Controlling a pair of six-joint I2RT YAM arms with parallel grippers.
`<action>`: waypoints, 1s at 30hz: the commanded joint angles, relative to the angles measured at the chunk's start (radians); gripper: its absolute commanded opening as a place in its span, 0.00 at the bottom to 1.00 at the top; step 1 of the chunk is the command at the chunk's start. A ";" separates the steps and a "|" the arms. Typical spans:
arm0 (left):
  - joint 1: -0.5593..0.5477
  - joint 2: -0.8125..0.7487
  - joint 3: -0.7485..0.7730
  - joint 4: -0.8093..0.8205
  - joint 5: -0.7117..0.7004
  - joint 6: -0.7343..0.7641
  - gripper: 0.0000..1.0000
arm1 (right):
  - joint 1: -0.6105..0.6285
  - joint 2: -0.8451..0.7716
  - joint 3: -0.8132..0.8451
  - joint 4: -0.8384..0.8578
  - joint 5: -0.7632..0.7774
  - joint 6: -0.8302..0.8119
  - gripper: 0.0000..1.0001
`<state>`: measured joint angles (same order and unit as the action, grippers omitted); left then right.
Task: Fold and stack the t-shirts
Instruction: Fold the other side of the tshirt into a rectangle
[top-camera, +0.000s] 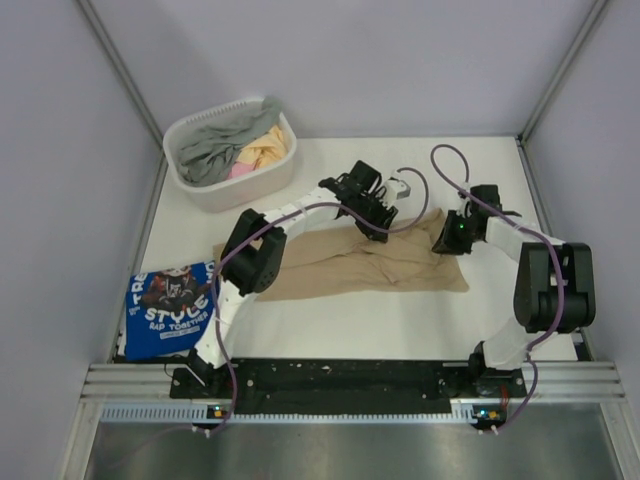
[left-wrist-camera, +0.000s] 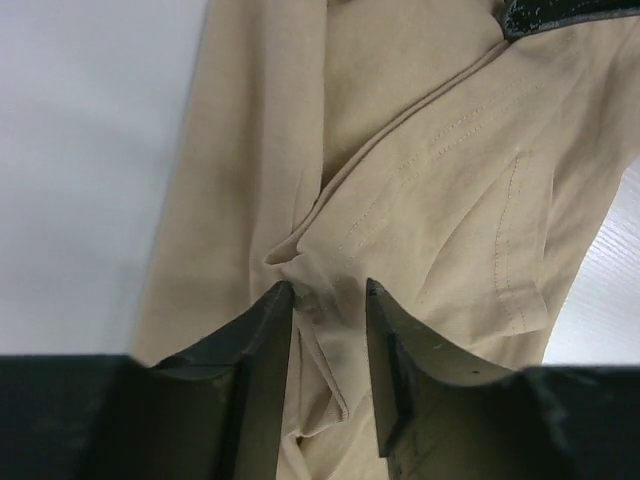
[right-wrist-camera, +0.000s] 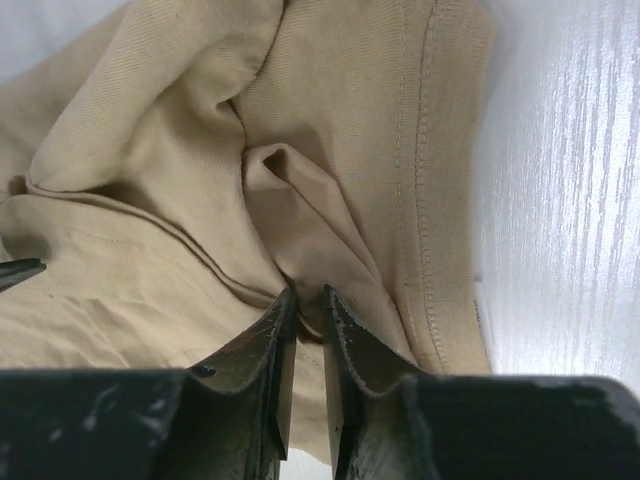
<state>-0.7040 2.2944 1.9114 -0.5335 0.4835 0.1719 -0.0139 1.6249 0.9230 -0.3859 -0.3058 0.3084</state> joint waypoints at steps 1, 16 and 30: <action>-0.011 0.007 0.032 0.000 0.044 -0.015 0.35 | 0.008 -0.017 -0.013 0.009 -0.029 -0.008 0.13; -0.012 -0.141 -0.037 -0.028 0.155 0.031 0.00 | 0.008 -0.224 -0.022 -0.178 -0.007 -0.028 0.00; -0.015 -0.199 -0.130 -0.049 0.236 0.063 0.00 | 0.040 -0.283 -0.079 -0.165 0.000 0.009 0.35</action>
<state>-0.7147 2.1181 1.8042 -0.5827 0.6682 0.2237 0.0193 1.2831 0.8356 -0.6380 -0.3218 0.2958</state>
